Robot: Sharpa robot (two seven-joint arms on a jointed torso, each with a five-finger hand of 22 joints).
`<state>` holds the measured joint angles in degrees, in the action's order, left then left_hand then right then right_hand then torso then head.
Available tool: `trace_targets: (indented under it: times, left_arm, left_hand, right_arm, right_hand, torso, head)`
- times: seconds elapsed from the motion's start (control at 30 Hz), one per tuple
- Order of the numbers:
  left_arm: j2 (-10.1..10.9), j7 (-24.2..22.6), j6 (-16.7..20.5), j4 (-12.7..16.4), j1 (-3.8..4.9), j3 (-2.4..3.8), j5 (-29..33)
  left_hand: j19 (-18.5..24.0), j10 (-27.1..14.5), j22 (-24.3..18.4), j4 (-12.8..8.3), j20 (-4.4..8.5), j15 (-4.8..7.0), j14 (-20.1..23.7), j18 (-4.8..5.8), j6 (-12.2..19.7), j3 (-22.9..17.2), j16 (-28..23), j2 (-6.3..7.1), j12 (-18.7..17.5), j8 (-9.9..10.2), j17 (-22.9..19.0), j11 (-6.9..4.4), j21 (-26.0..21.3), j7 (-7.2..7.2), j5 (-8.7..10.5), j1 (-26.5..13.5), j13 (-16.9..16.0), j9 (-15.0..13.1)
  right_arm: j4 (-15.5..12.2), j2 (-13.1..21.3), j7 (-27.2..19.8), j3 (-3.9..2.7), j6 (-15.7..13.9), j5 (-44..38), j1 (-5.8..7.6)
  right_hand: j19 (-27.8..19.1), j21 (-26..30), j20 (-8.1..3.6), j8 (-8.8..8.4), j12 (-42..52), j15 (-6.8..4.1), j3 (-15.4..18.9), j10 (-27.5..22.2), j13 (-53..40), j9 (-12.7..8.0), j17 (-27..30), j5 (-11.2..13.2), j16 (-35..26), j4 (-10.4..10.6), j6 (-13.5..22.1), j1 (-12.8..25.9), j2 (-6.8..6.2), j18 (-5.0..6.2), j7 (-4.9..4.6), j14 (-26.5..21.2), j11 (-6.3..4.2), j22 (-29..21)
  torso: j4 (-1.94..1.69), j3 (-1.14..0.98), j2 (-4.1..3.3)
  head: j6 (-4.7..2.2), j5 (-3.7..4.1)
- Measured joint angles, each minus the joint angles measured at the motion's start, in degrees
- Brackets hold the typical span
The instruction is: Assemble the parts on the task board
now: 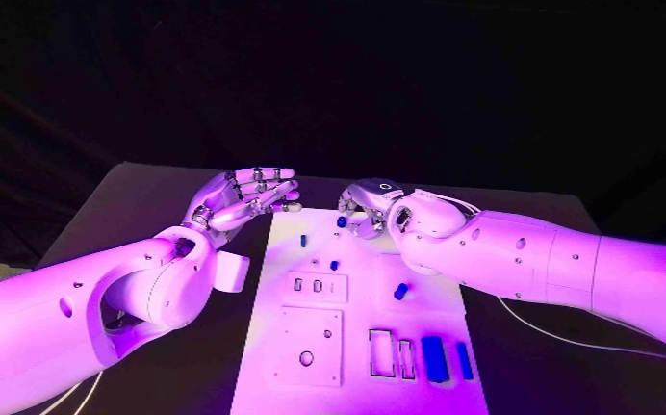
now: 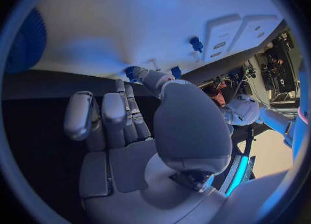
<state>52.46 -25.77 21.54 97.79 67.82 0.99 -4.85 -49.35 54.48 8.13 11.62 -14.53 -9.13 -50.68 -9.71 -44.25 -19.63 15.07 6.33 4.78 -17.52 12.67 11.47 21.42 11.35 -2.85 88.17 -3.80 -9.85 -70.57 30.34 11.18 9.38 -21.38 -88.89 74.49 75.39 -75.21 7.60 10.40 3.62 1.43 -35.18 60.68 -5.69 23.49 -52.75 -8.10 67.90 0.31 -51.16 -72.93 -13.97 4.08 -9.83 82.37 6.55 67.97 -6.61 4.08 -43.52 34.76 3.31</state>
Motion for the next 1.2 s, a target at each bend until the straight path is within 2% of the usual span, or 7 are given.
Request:
trace_targets:
  times: [0.17,0.43,0.73,0.87,0.93,1.07,1.2]
  left_arm:
    - [0.14,0.02,0.00,-0.16,0.00,-0.01,0.00]
    - [0.59,0.04,0.00,-0.49,0.01,-0.01,0.00]
    - [0.56,0.04,-0.04,-0.97,0.00,-0.02,0.04]
    - [0.50,0.02,-0.08,-1.05,-0.01,-0.03,0.06]
    - [0.50,0.01,-0.10,-1.08,-0.01,-0.03,0.06]
    - [0.48,0.01,-0.15,-1.12,-0.02,-0.03,0.07]
    - [0.44,0.01,-0.21,-1.12,-0.02,-0.03,0.07]
  left_hand:
    - [0.00,0.00,0.00,0.00,0.00,0.00,0.00,0.00,0.00,0.00,0.00,0.00,0.00,0.00,0.00,0.00,0.00,0.00,0.00,0.00,0.00,0.00]
    - [0.00,0.00,-0.01,0.00,0.00,0.00,0.00,0.00,0.00,0.00,0.00,0.00,0.00,0.00,0.05,0.00,0.00,0.00,0.00,0.00,0.00,0.00]
    - [0.00,0.00,-0.01,0.00,0.00,0.00,0.00,0.01,0.00,0.00,0.00,0.00,0.01,0.00,0.05,0.00,0.00,0.00,0.00,0.00,0.00,0.00]
    - [0.00,0.00,-0.01,0.00,0.00,0.00,0.00,0.01,0.00,0.00,0.00,0.00,0.01,0.00,0.05,0.00,0.00,0.00,0.00,0.00,0.00,0.00]
    - [0.00,0.00,-0.01,0.00,0.00,0.00,0.00,0.00,0.00,0.00,0.00,0.00,0.01,0.00,0.04,0.00,0.00,0.00,0.00,0.00,0.00,0.00]
    - [0.00,0.00,-0.02,0.00,0.00,0.00,0.00,0.00,0.00,0.00,0.00,0.00,0.01,0.00,0.04,0.00,0.00,0.00,0.00,0.00,0.00,-0.01]
    - [0.00,0.00,-0.02,0.00,0.00,0.00,0.00,0.00,0.00,0.00,0.00,0.00,0.01,0.00,0.04,0.00,0.00,0.00,0.00,0.00,0.00,-0.01]
  right_arm:
    - [-3.53,3.73,0.11,-0.09,-0.51,0.06,0.00]
    - [-11.25,13.40,0.26,-1.25,-2.58,1.86,0.28]
    - [-11.93,18.16,0.49,-1.69,-2.34,4.97,1.84]
    - [-11.05,18.46,0.55,-1.69,-1.46,6.47,1.92]
    - [-10.47,18.39,0.56,-1.69,-0.87,7.18,1.93]
    - [-9.31,18.07,0.69,-1.69,0.32,8.31,1.93]
    - [-8.30,17.56,0.92,-1.69,1.73,9.26,1.83]
  right_hand:
    - [0.00,0.00,0.00,0.00,0.00,0.00,0.77,0.01,-0.04,0.14,0.31,0.00,-0.33,0.30,0.00,0.00,0.00,-0.01,0.00,0.00,-0.01,0.16]
    - [2.50,-1.84,-0.63,-0.01,1.14,-0.53,2.22,4.76,-0.90,0.53,-2.39,-0.46,1.68,1.75,-0.86,0.75,-0.75,-0.04,0.22,0.54,-0.64,3.70]
    - [4.43,-3.37,-1.42,-1.66,2.32,-1.35,8.08,10.49,-2.56,0.71,-5.13,-1.78,3.96,3.83,-0.60,1.66,-1.66,-0.06,1.03,1.35,-1.82,6.31]
    - [6.55,-5.89,-2.20,-0.19,8.48,-2.09,12.15,15.88,-7.91,1.82,-9.92,-4.09,7.36,4.34,-1.30,0.57,-1.96,-0.17,1.40,1.64,-3.09,6.99]
    - [8.09,-7.68,-2.42,0.99,18.70,-2.18,17.02,14.15,-18.35,2.92,-16.44,-4.10,11.49,5.33,0.26,-1.40,-1.00,-1.15,2.15,1.55,-3.85,6.99]
    - [8.63,-10.03,-1.88,4.05,55.43,-2.02,24.44,12.24,-55.19,4.89,-21.98,-4.10,17.44,10.87,3.97,-4.99,1.09,-1.96,1.26,1.71,-2.56,6.99]
    - [8.41,-11.21,-1.42,5.54,69.70,-1.38,27.28,16.85,-68.19,5.40,-22.20,-4.23,19.66,14.67,5.45,-7.02,1.31,-1.96,0.31,1.69,-2.04,6.98]
  torso:
    - [0.03,-0.04,0.01]
    - [0.36,-0.07,0.10]
    - [1.04,-0.30,0.20]
    - [1.09,-0.38,0.16]
    - [1.08,-0.42,0.14]
    - [1.05,-0.40,0.12]
    - [1.02,-0.36,0.12]
  head:
    - [-0.03,0.05]
    - [-0.36,0.68]
    - [-0.52,0.77]
    - [-0.49,0.86]
    - [-0.46,1.02]
    - [-0.38,1.18]
    - [-0.30,1.38]
